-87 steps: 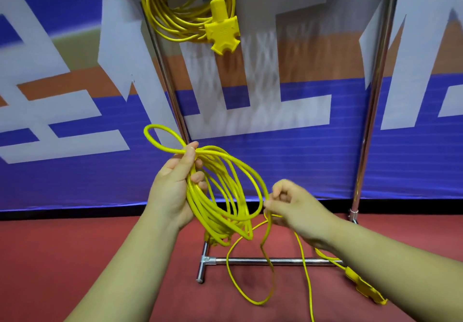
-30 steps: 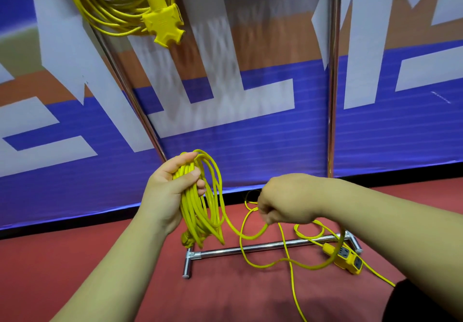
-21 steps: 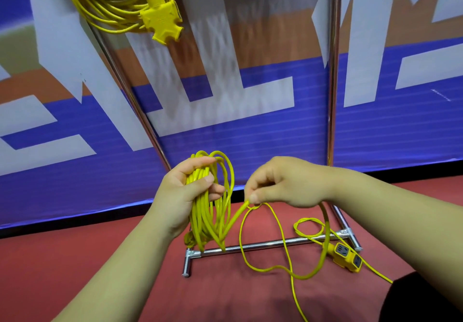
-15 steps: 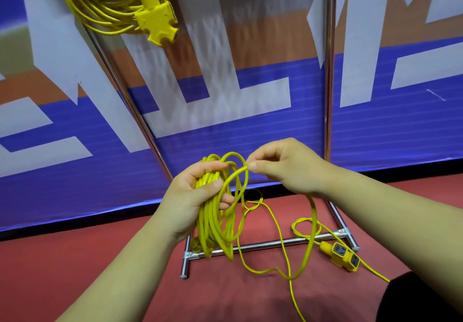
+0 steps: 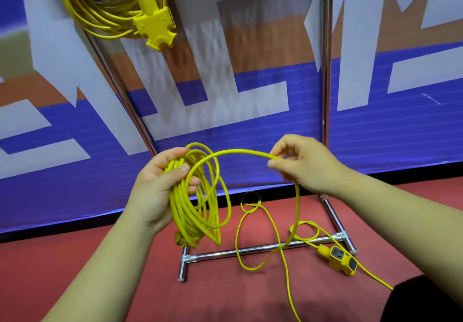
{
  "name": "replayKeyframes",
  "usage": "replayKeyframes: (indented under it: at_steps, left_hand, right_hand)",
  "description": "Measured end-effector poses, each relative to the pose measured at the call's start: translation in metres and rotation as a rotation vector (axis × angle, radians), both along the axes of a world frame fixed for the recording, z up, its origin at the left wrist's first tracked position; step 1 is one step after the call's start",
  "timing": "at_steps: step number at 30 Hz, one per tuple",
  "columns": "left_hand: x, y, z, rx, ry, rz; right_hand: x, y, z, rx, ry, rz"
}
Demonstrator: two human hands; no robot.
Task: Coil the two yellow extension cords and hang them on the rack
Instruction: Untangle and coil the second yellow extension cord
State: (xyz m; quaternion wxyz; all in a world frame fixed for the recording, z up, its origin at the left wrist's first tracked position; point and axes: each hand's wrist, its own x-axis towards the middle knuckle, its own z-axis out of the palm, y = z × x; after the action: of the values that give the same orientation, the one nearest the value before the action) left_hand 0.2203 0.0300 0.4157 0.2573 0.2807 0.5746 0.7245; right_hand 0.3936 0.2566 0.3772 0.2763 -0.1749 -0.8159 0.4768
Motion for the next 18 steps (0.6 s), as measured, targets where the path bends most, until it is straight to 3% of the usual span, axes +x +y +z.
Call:
replayKeyframes:
  at_steps: [3, 8, 11, 18]
  left_hand:
    - [-0.004, -0.002, -0.010, -0.063, 0.004, 0.017]
    - [-0.006, -0.002, -0.017, -0.164, 0.111, 0.037]
    - [-0.005, -0.003, -0.018, -0.171, 0.119, 0.012]
    - [0.016, 0.002, -0.016, -0.152, 0.124, -0.084]
  right_hand:
    - [-0.001, 0.003, 0.005, 0.251, 0.060, -0.081]
    - [-0.003, -0.001, 0.015, 0.716, -0.303, 0.277]
    - [-0.009, -0.014, 0.016, 0.729, -0.405, 0.387]
    - [-0.015, -0.021, 0.014, 0.445, -0.267, 0.420]
